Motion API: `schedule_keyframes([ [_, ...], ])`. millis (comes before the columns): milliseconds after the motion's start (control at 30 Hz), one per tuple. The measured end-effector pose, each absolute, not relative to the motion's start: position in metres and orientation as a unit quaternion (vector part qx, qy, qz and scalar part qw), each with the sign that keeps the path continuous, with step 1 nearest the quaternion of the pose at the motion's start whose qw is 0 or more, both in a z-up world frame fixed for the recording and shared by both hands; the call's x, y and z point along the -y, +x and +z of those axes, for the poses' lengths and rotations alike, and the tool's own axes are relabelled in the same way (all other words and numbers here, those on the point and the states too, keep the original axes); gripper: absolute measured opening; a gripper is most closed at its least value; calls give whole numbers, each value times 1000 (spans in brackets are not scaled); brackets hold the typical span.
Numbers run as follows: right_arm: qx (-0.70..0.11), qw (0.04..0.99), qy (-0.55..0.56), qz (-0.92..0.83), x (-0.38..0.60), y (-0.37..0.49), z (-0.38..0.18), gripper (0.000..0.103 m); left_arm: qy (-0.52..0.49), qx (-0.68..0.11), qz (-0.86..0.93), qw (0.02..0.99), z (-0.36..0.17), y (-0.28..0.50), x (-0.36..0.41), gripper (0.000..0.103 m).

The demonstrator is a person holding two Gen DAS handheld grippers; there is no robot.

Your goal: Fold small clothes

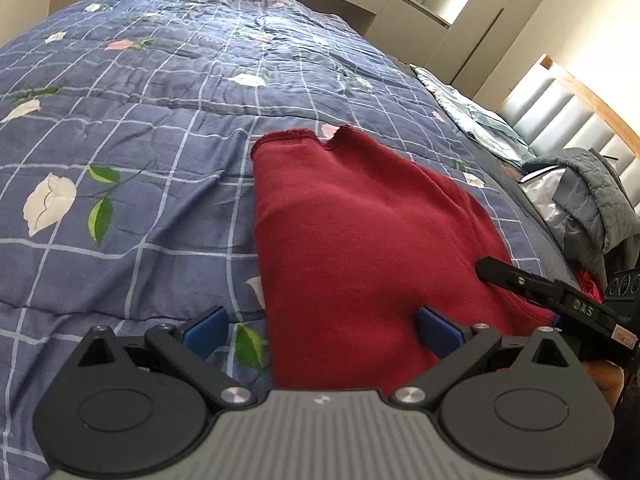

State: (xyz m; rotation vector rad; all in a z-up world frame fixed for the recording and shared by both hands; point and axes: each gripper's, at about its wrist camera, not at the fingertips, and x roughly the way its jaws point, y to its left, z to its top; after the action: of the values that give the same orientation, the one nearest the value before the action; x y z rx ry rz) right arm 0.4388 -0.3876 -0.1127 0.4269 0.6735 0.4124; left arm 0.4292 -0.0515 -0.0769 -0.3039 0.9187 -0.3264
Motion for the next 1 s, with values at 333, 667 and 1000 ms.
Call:
schedule_keyframes([
  [333, -300, 932, 131, 158, 353, 418, -93, 34, -117, -422, -171, 883, -59, 420, 56, 49],
  [667, -269, 931, 122, 215, 299, 414, -39, 28, -97, -388, -162, 902, -11, 395, 32, 32],
  [1000, -292, 903, 130, 287, 191, 429, -33, 28, -116, -377, -67, 917, 21, 363, -69, 32],
])
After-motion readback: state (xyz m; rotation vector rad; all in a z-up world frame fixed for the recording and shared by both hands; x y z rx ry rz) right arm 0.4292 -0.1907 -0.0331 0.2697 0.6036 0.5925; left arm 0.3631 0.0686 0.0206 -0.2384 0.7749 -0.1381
